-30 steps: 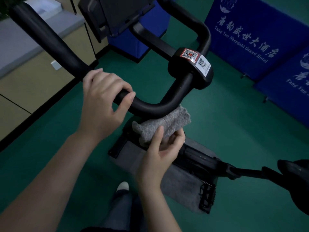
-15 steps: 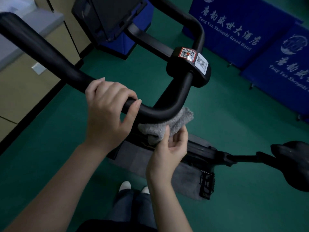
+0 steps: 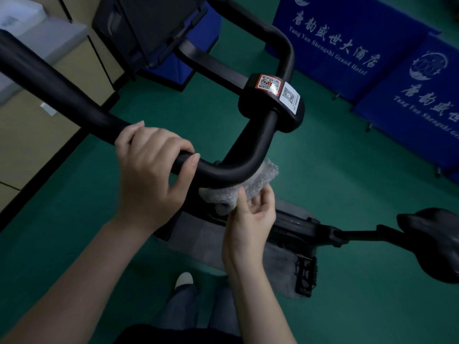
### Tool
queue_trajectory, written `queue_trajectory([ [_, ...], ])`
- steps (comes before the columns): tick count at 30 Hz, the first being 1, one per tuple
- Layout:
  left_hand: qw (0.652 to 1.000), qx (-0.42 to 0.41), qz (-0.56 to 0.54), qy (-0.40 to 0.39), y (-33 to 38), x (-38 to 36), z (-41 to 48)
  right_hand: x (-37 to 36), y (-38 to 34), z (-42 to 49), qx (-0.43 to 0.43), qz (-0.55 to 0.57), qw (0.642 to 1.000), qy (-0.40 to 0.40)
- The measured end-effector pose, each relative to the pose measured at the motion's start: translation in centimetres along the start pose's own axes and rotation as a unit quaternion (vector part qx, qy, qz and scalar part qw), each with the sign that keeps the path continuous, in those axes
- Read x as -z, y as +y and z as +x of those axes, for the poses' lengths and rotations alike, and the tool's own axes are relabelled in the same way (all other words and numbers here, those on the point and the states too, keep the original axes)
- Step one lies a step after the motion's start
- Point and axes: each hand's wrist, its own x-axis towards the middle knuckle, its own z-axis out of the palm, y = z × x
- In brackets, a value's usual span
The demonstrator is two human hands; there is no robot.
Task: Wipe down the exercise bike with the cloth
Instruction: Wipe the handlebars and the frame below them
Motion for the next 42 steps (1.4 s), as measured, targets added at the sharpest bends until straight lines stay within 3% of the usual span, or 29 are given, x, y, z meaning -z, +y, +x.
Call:
queue_trajectory([
  [6,0.999,0.033,0.018,0.003,1.5,-0.1,-0.3,1.3,-0.2,-0.4,0.009,-0.061,0.993,-0.099],
  [8,0.999,0.045,0.023,0.005,2.9,-0.5,-0.7,2.1,-1.1,0.3,0.017,-0.060,0.994,-0.093],
  [13,0.995,0.089,0.028,0.018,5.5,-1.8,-1.3,2.9,-4.2,2.9,0.180,-0.101,0.972,-0.111],
  [19,0.988,0.128,0.070,0.047,6.3,-2.8,-1.1,3.6,-5.9,5.0,0.373,-0.213,0.880,-0.202],
  [22,0.986,0.142,0.070,0.054,6.5,-2.9,-1.0,2.8,-7.4,7.9,0.386,-0.236,0.860,-0.236],
  [26,0.984,0.154,0.069,0.059,6.7,-3.0,-1.0,1.8,-8.9,9.9,0.368,-0.239,0.864,-0.246],
  [31,0.981,0.172,0.069,0.059,7.1,-3.1,-1.0,2.3,-9.6,9.9,0.429,-0.258,0.804,-0.322],
  [35,0.981,0.178,0.057,0.049,7.4,-2.9,-0.9,1.2,-11.2,11.6,0.426,-0.296,0.796,-0.312],
  [38,0.982,0.176,0.054,0.043,7.5,-2.6,-1.1,1.0,-11.6,11.2,0.455,-0.343,0.742,-0.353],
  [42,0.982,0.176,0.055,0.037,7.4,-2.5,-1.1,-1.0,-13.7,12.0,0.488,-0.431,0.617,-0.442],
])
